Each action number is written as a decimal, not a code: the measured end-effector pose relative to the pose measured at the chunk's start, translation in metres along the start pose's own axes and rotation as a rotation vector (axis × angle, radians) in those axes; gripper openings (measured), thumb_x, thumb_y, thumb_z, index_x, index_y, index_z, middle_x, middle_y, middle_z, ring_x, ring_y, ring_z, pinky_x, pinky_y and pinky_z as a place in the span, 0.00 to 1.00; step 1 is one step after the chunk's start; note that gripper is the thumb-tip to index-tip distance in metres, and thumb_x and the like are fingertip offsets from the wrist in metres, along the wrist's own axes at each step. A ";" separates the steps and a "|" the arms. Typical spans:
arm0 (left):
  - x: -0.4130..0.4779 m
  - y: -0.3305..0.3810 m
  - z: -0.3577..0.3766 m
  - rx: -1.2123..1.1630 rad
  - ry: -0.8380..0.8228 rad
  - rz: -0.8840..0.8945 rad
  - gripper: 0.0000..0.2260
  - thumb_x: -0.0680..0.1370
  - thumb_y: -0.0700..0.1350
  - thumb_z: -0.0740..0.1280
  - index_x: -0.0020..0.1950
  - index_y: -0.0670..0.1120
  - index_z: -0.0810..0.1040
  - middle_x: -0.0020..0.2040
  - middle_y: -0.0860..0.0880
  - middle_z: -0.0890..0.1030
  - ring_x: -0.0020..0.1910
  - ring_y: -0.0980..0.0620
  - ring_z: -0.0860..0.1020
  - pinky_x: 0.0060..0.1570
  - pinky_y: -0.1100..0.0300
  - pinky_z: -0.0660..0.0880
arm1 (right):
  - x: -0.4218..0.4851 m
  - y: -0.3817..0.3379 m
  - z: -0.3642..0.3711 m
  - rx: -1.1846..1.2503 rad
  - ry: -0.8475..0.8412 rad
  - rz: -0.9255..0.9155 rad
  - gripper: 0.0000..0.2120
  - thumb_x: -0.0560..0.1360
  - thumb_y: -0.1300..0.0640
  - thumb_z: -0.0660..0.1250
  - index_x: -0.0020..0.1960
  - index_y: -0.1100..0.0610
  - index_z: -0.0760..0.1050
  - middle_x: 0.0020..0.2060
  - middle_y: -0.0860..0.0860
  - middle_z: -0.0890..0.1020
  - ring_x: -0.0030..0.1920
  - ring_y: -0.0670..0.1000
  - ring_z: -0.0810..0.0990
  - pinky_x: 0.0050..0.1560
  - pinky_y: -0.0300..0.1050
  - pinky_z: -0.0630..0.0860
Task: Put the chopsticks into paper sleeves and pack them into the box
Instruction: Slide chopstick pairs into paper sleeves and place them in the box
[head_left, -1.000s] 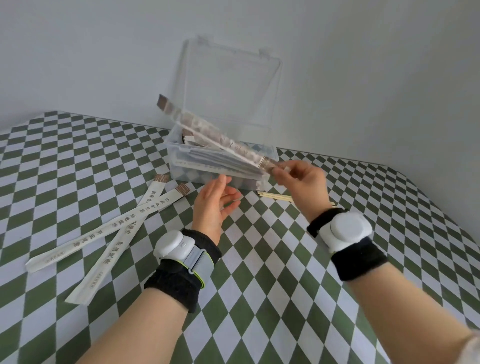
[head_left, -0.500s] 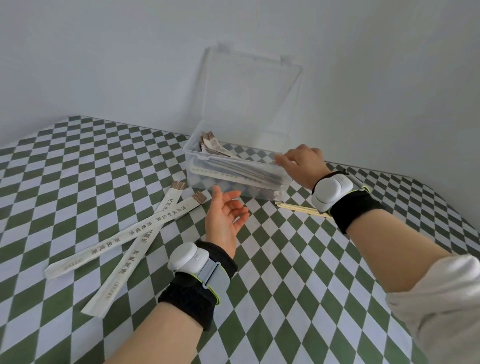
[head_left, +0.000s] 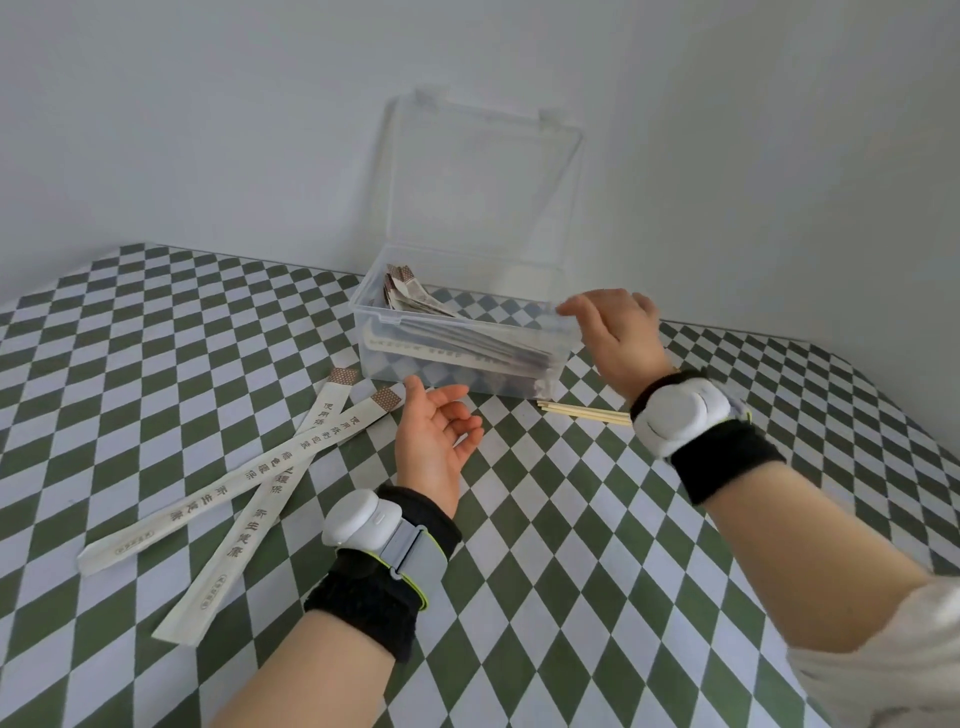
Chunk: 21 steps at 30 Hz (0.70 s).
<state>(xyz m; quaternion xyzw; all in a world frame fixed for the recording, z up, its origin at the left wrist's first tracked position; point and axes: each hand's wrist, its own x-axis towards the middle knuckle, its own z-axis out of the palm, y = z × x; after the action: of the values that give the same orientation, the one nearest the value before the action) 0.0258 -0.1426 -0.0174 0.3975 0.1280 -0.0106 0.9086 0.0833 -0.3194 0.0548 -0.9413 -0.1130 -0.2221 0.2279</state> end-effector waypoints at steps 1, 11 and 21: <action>-0.001 0.001 0.002 0.015 -0.004 -0.005 0.23 0.81 0.59 0.51 0.46 0.44 0.77 0.34 0.49 0.73 0.35 0.53 0.73 0.40 0.60 0.72 | -0.013 0.001 -0.002 0.094 0.102 0.017 0.22 0.78 0.47 0.47 0.48 0.52 0.79 0.44 0.43 0.78 0.53 0.47 0.73 0.65 0.54 0.60; -0.018 0.039 -0.010 0.455 -0.017 0.025 0.07 0.80 0.43 0.61 0.44 0.47 0.76 0.39 0.49 0.78 0.38 0.53 0.76 0.41 0.62 0.74 | -0.112 -0.009 0.035 0.503 -0.263 0.465 0.17 0.80 0.50 0.53 0.59 0.57 0.74 0.53 0.50 0.77 0.51 0.48 0.73 0.52 0.40 0.66; 0.012 0.112 -0.055 2.245 0.018 -0.025 0.20 0.75 0.48 0.68 0.63 0.41 0.73 0.58 0.43 0.77 0.53 0.46 0.76 0.49 0.58 0.72 | -0.122 -0.008 0.046 0.271 -0.222 0.253 0.13 0.79 0.53 0.55 0.53 0.55 0.77 0.48 0.50 0.76 0.52 0.49 0.71 0.54 0.41 0.66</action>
<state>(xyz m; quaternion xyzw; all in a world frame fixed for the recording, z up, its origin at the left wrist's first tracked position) 0.0383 -0.0246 0.0246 0.9898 0.0566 -0.1262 0.0344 -0.0095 -0.3042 -0.0363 -0.9274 -0.0474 -0.0693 0.3646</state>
